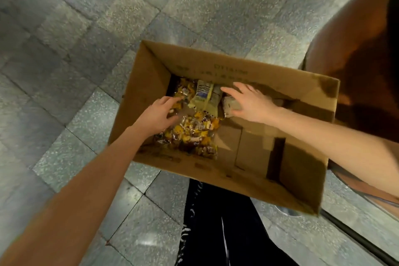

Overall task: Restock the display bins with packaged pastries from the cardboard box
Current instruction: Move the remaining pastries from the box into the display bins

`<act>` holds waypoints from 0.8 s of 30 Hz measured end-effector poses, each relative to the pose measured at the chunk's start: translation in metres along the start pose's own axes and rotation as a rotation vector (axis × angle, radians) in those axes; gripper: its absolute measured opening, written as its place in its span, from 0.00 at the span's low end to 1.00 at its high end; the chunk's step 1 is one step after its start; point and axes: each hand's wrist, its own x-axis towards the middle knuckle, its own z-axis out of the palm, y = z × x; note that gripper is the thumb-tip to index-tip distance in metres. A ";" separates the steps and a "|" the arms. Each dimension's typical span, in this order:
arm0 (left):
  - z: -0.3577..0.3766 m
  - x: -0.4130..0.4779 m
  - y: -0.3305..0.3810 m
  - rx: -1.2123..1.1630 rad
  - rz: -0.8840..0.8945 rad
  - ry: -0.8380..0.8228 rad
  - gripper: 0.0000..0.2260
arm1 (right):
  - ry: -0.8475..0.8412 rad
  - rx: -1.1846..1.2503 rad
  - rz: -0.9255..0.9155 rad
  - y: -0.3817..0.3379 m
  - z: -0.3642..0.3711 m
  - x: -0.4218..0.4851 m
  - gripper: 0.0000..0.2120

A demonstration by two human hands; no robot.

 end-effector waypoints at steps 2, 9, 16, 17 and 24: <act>0.014 0.014 -0.014 -0.011 -0.009 -0.039 0.26 | -0.016 0.006 0.012 0.002 0.021 0.017 0.36; 0.067 0.064 -0.045 -0.019 -0.017 -0.201 0.26 | -0.071 0.067 0.034 0.010 0.083 0.081 0.38; 0.110 0.108 -0.049 -0.006 0.099 -0.056 0.30 | -0.055 0.074 0.133 0.032 0.141 0.109 0.40; 0.116 0.121 -0.048 0.024 0.129 -0.022 0.32 | -0.044 0.078 0.144 0.039 0.150 0.112 0.42; 0.145 0.185 -0.037 0.444 0.305 -0.122 0.42 | -0.129 -0.018 0.149 0.094 0.184 0.133 0.45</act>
